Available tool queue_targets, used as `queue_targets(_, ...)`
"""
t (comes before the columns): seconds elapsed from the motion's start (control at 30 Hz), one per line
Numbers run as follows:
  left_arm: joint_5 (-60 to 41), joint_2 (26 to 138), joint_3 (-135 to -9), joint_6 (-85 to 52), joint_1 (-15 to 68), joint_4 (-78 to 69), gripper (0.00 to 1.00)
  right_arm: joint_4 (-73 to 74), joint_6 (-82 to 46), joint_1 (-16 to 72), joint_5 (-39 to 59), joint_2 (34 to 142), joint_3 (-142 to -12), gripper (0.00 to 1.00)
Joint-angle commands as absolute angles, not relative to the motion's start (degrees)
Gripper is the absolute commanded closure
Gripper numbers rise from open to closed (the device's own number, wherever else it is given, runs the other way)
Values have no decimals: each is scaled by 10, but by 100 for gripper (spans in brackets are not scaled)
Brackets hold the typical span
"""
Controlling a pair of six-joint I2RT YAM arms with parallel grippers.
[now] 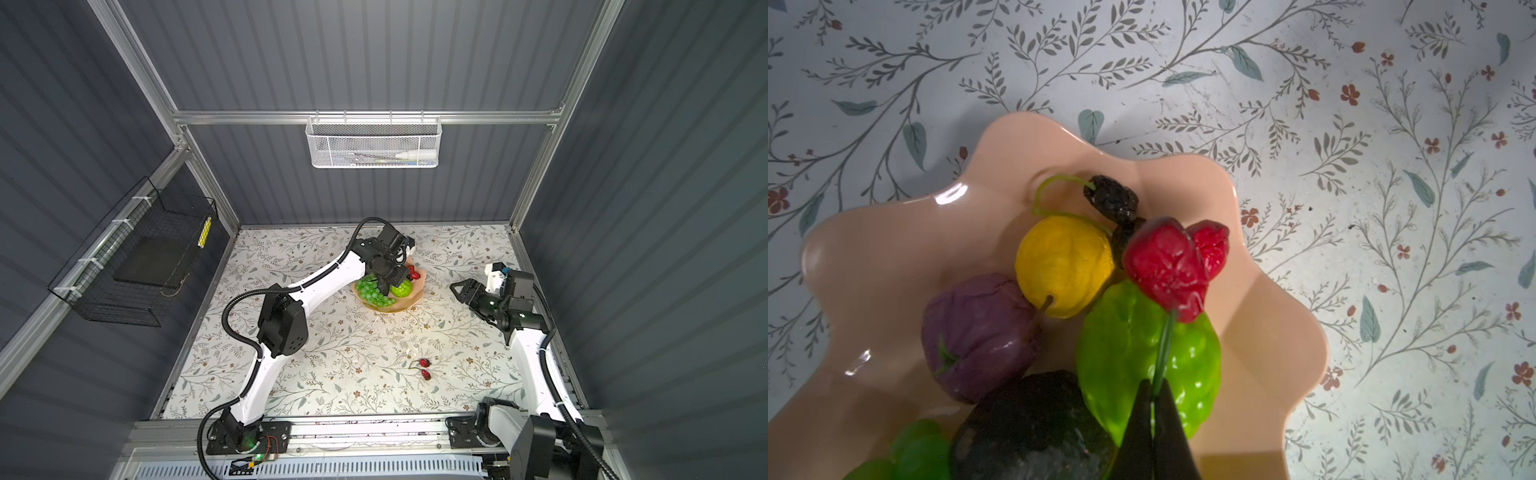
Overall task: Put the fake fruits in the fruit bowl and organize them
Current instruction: 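Carry the cherries with the left gripper over the bowl and lower them, then open the left gripper and withdraw it while the right gripper approaches the other cherries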
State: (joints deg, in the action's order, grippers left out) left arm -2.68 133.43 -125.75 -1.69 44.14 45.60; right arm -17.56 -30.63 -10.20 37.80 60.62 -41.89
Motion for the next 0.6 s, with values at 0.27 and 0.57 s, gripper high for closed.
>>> queue_targets(0.27, -26, 1331, -1275, -8, 435, 479, 75, -175, -296, -103, 392, 609, -417, 27)
queue_targets(0.57, -24, 1216, -1167, -35, 435, 417, 50, -232, -300, -12, 309, 562, -395, 28)
